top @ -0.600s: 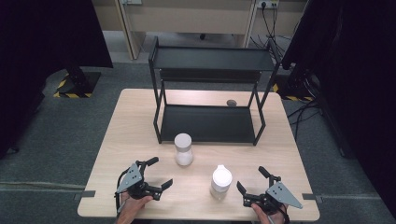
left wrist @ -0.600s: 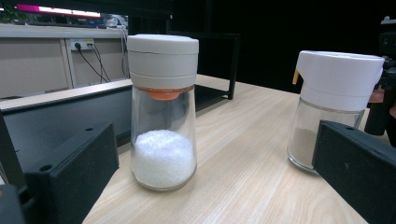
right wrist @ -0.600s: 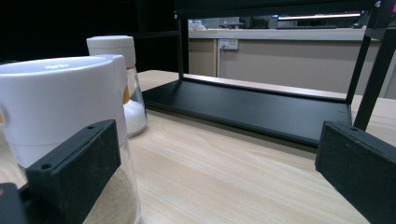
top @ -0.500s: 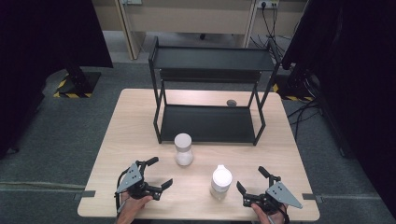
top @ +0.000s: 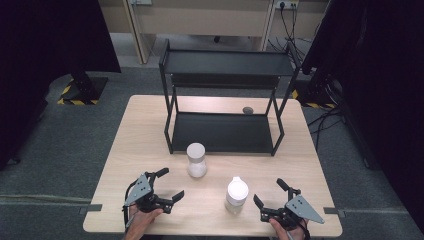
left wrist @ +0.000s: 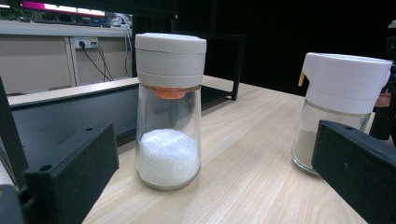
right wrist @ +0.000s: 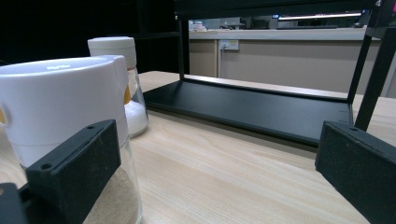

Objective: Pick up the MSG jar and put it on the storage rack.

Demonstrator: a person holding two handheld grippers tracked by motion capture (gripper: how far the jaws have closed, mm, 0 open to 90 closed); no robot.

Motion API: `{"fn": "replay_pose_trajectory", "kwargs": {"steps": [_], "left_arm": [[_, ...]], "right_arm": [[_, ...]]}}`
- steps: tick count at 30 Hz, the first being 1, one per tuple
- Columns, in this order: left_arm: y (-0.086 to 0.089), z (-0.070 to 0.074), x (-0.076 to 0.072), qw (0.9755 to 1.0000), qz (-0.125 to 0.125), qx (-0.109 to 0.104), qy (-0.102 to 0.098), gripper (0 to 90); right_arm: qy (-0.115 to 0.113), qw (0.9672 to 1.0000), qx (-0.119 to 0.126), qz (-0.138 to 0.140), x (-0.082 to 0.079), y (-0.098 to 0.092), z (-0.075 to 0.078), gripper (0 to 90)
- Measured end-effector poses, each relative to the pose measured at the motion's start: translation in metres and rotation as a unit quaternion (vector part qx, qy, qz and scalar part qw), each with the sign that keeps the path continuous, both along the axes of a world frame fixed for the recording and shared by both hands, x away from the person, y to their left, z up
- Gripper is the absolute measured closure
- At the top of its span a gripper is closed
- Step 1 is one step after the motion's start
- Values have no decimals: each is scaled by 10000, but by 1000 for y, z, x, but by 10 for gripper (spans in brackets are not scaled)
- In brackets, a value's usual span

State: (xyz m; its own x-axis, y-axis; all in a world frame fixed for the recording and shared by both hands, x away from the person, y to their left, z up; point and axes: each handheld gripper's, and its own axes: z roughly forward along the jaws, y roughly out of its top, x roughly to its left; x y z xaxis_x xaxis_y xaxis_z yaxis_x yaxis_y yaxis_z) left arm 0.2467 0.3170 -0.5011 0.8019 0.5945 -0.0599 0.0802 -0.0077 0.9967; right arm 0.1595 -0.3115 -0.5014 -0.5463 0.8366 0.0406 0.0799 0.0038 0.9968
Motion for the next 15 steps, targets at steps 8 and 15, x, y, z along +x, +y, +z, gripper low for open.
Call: {"fn": "replay_pose_trajectory", "kwargs": {"steps": [8,15], "left_arm": [[-2,1,-2,10000,40,53,-25,0],[-4,1,-1,10000,39,53,-9,1]], "right_arm": [[-21,10000,-42,-3,-1,0,1,4],[0,10000,9,-21,-1,-1,0,4]]}}
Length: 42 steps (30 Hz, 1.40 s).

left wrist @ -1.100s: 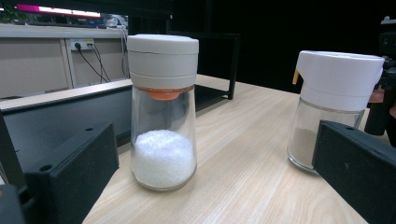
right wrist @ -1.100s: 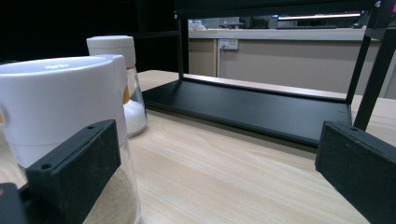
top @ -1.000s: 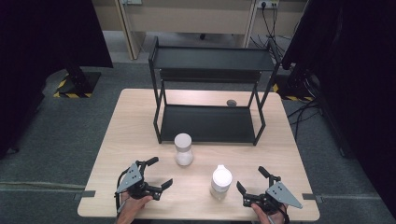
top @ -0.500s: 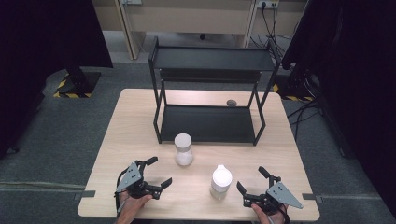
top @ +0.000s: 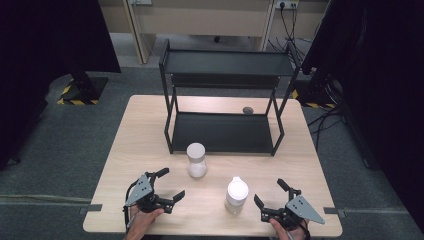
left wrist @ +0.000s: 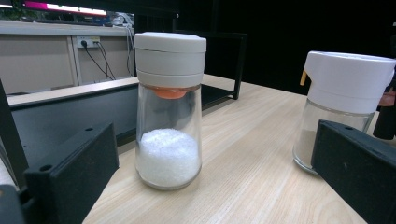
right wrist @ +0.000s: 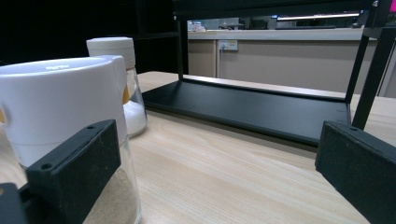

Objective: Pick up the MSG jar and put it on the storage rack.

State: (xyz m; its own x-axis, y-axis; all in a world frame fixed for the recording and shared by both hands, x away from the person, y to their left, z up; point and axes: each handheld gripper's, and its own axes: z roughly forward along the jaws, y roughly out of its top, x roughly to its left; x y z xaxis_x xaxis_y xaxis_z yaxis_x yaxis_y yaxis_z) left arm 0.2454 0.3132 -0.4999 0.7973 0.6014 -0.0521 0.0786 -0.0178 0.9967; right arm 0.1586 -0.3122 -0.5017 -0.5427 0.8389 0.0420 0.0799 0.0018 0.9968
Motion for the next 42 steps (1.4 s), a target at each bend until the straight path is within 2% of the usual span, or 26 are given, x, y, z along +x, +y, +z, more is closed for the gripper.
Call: {"fn": "replay_pose_trajectory", "kwargs": {"steps": [31,42], "left_arm": [[-11,10,7,10000,44,-31,-1,1],[-15,11,14,9999,30,-49,96,1]], "right_arm": [[14,9999,107,-60,0,0,-2,4],[45,9999,148,-41,3,0,-2,3]]}}
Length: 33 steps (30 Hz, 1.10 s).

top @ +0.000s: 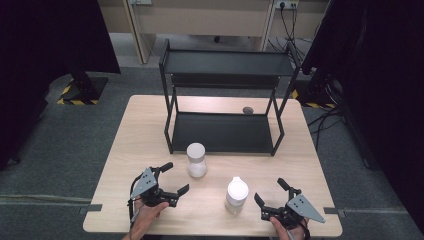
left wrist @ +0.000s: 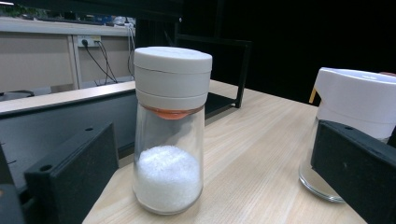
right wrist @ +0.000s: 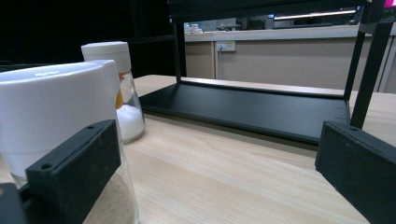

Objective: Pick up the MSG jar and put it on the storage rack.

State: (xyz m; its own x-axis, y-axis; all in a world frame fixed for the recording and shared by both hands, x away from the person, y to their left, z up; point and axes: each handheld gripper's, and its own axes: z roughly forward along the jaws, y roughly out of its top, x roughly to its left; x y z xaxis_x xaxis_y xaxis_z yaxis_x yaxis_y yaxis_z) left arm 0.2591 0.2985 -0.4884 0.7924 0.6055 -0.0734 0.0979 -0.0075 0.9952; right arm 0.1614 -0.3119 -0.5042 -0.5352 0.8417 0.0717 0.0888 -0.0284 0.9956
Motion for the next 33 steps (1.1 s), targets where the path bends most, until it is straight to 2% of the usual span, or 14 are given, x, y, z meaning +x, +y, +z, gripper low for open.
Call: {"fn": "replay_pose_trajectory", "kwargs": {"steps": [5,8,23,33], "left_arm": [[-5,2,5,10000,20,0,-2,1],[-9,6,8,10000,59,78,-19,1],[-21,12,25,9997,160,203,-21,3],[-31,12,39,9994,220,261,74,5]], "right_arm": [[-8,10000,-11,3,-1,0,1,4],[-39,10000,-15,-1,-2,0,1,4],[-24,10000,-19,11,0,-1,0,4],[-27,10000,-19,27,0,-1,0,4]]}}
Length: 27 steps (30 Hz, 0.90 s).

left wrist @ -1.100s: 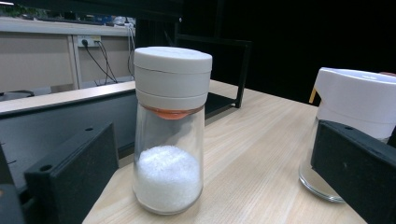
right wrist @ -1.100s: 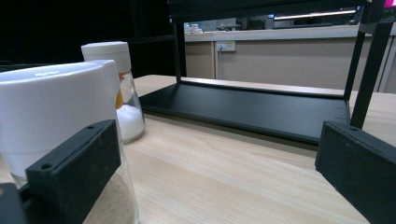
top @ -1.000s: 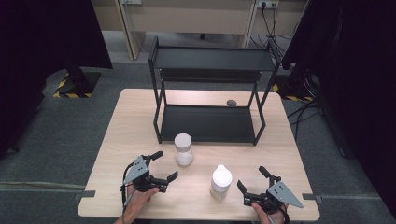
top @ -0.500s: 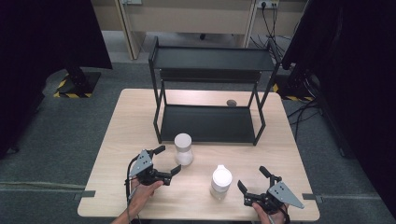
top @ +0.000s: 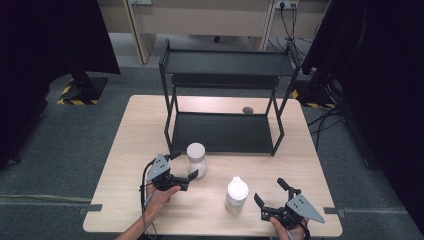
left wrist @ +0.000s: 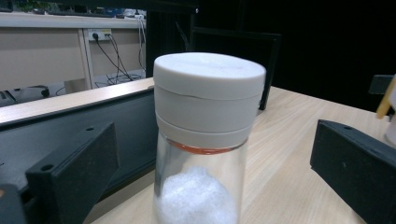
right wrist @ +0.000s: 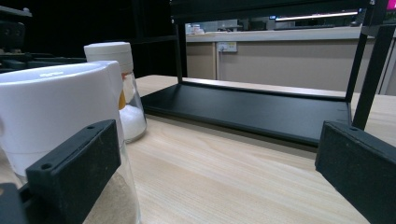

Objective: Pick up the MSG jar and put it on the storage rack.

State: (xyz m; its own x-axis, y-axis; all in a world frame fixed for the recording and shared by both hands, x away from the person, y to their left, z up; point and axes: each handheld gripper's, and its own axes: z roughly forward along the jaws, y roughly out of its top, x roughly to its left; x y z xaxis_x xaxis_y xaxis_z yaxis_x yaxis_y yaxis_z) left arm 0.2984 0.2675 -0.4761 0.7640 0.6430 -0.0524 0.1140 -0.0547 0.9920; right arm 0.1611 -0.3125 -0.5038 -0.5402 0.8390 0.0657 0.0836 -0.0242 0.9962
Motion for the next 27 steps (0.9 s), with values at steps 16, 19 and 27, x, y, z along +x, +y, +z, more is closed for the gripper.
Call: {"fn": "replay_pose_trajectory", "kwargs": {"steps": [16,19,27], "left_arm": [[-15,1,17,9998,-39,187,13,49],[-17,-2,20,9997,-19,223,19,76],[-20,-2,26,9994,-60,346,-42,204]], "right_arm": [[15,10000,11,10,0,0,0,4],[20,10000,9,17,1,0,0,4],[17,10000,-10,42,1,0,0,4]]}}
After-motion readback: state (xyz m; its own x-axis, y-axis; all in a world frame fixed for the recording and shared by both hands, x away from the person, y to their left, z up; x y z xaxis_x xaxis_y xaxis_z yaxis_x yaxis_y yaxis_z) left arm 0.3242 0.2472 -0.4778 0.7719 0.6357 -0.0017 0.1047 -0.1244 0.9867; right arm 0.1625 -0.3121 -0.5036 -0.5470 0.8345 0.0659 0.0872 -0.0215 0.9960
